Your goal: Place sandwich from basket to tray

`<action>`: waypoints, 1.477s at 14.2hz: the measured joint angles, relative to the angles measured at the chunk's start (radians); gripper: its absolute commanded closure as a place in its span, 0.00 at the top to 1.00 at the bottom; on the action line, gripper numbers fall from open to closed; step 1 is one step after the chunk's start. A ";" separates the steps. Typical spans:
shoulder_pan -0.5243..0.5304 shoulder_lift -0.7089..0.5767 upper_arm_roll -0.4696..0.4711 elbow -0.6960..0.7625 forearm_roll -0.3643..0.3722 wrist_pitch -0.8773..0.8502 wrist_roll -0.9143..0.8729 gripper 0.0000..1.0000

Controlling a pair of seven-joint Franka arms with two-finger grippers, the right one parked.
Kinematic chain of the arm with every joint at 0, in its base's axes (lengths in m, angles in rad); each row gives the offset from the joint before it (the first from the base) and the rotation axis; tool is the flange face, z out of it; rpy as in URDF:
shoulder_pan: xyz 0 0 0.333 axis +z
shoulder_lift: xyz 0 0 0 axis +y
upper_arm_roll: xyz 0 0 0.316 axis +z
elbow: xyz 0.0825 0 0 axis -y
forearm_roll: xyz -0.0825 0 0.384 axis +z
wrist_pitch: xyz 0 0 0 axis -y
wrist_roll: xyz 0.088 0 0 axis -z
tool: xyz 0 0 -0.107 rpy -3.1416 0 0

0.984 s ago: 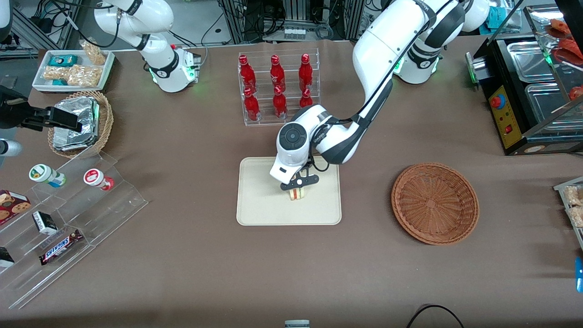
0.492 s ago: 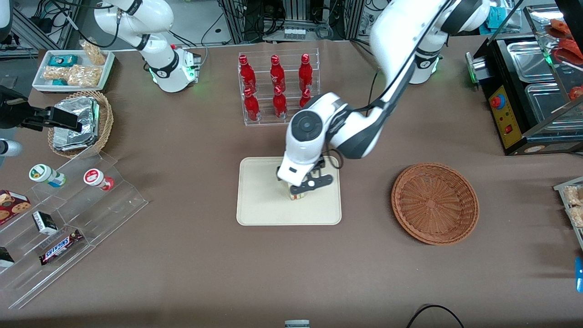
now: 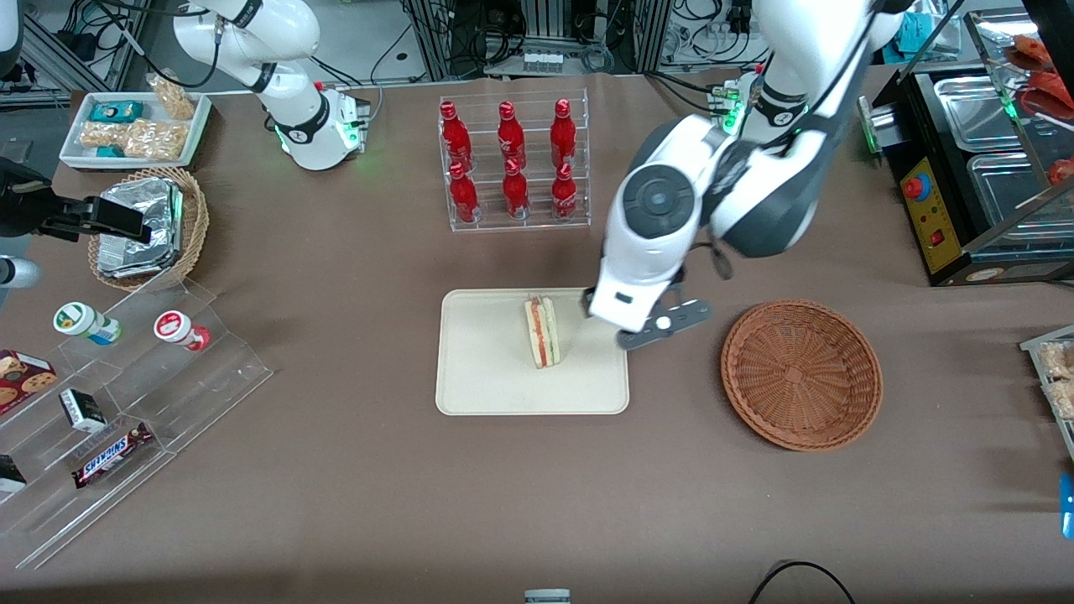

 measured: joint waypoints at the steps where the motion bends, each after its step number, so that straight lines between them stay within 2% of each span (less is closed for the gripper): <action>1: 0.018 -0.025 0.000 -0.002 0.000 -0.048 0.033 1.00; 5: 0.083 -0.125 0.002 -0.012 0.001 -0.202 0.151 1.00; 12: 0.275 -0.281 0.005 -0.022 0.002 -0.371 0.425 1.00; 21: 0.431 -0.304 0.006 -0.042 0.001 -0.397 0.470 1.00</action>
